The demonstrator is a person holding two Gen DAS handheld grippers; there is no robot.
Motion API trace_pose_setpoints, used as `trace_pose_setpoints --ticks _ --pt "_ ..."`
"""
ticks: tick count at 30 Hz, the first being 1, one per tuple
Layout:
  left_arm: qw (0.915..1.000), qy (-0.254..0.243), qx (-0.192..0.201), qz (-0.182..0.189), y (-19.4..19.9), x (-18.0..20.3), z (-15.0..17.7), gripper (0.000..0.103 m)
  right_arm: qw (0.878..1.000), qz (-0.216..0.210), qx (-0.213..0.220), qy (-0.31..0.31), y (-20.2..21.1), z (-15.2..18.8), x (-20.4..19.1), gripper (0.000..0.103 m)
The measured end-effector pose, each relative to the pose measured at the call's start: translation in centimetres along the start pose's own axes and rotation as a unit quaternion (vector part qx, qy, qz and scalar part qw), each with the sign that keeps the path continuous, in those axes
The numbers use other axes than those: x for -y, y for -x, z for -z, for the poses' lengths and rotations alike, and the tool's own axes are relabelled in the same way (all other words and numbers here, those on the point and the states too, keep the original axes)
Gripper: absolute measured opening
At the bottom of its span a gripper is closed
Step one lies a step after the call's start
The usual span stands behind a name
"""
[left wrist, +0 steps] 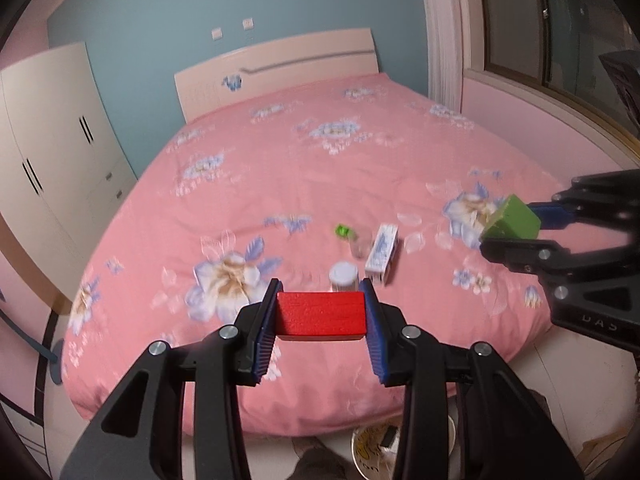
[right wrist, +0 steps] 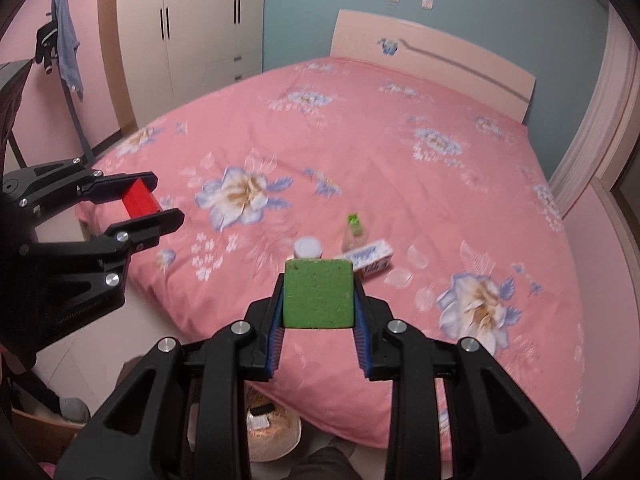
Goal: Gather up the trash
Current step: 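Carry the red block and green cube over the trash bin with both tools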
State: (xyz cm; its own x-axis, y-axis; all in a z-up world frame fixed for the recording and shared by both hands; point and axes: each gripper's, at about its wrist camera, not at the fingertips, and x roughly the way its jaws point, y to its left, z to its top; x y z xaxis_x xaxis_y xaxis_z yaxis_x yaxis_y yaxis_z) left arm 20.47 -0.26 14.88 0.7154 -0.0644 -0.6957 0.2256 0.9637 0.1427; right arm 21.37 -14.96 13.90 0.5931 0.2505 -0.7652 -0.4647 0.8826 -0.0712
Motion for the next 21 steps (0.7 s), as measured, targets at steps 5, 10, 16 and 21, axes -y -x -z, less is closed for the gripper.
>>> trace_pose_setpoints --ticks 5,10,16,21 --pt "0.9991 0.015 -0.038 0.008 -3.1 -0.5 3.5 0.041 0.999 -0.016 -0.03 0.003 -3.3 2.3 -1.4 0.031" --pt "0.9968 0.027 -0.074 0.015 -6.1 -0.7 7.1 0.041 0.998 -0.033 -0.062 0.007 -7.0 5.1 -3.1 0.031" --pt "0.9921 0.032 -0.118 0.025 -9.7 0.1 11.9 0.041 0.993 -0.055 -0.102 0.007 -11.4 9.5 -4.8 0.031" --pt "0.9862 0.027 -0.16 0.035 -12.7 1.3 15.9 0.041 0.988 -0.073 -0.134 -0.002 -14.8 13.1 -5.5 0.031"
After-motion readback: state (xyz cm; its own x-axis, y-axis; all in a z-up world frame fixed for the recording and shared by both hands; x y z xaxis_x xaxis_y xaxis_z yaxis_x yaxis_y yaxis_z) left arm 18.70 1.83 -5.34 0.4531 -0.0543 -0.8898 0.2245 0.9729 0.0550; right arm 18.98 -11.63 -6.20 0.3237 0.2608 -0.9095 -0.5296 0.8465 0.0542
